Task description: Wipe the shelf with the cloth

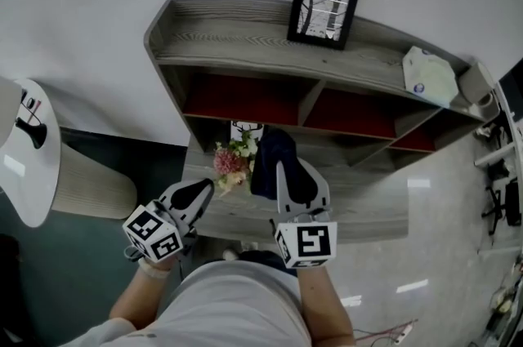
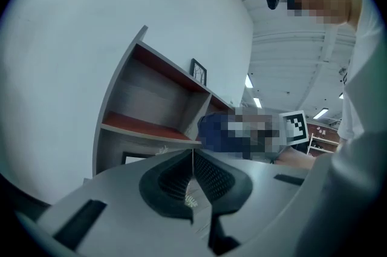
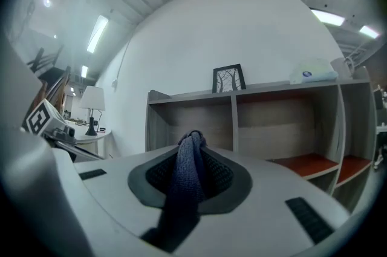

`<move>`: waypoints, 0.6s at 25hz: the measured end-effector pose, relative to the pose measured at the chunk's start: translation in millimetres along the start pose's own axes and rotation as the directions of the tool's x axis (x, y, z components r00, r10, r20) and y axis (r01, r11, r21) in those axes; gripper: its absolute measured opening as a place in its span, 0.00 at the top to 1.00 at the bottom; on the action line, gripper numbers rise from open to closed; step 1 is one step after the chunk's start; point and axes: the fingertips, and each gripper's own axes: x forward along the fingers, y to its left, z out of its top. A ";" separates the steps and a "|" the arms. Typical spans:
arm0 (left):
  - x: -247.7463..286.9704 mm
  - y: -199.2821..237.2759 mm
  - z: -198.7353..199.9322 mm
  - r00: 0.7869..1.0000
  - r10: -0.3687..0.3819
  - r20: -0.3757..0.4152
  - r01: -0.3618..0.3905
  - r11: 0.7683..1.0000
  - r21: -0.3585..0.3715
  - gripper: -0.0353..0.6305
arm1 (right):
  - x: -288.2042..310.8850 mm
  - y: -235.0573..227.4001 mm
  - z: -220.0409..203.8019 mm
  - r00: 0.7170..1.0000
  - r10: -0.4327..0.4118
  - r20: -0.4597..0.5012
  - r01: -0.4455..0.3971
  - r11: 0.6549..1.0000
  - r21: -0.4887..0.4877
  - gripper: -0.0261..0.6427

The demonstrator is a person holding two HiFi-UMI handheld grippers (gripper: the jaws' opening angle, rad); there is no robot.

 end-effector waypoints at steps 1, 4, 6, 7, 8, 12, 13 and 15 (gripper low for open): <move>0.7 -0.8 0.3 1.000 -0.004 0.001 0.004 1.000 0.001 0.92 | -3.4 1.5 -4.0 1.000 0.008 -0.001 -0.008 1.000 0.012 0.85; 2.2 -2.3 1.6 1.000 -0.011 0.000 0.011 1.000 0.009 0.92 | -10.7 3.0 -13.8 1.000 0.024 -0.007 -0.024 0.998 0.058 0.85; 2.6 -2.8 1.7 1.000 -0.013 -0.002 0.013 1.000 0.014 0.92 | -15.0 3.4 -20.1 0.999 0.031 -0.019 -0.029 0.995 0.093 0.85; 2.3 -2.7 1.5 1.000 -0.012 -0.003 0.012 1.000 0.015 0.92 | -16.5 4.0 -22.0 0.999 0.034 -0.021 -0.031 0.994 0.105 0.85; 2.0 -2.5 1.1 1.000 -0.011 -0.003 0.011 1.000 0.016 0.92 | -17.7 4.6 -23.4 0.999 0.035 -0.021 -0.033 0.993 0.111 0.85; 0.9 -1.3 0.2 1.000 -0.006 -0.006 0.006 1.000 0.015 0.92 | -19.0 5.4 -28.9 0.999 0.042 -0.028 -0.038 0.992 0.118 0.85; 0.5 -0.6 0.3 1.000 -0.004 -0.005 0.004 1.000 0.015 0.92 | -18.6 5.4 -30.2 0.999 0.043 -0.031 -0.039 0.992 0.119 0.85; -0.1 1.0 0.7 1.000 0.000 -0.003 0.000 1.000 0.017 0.92 | -17.5 4.9 -32.2 0.998 0.043 -0.035 -0.039 0.992 0.120 0.86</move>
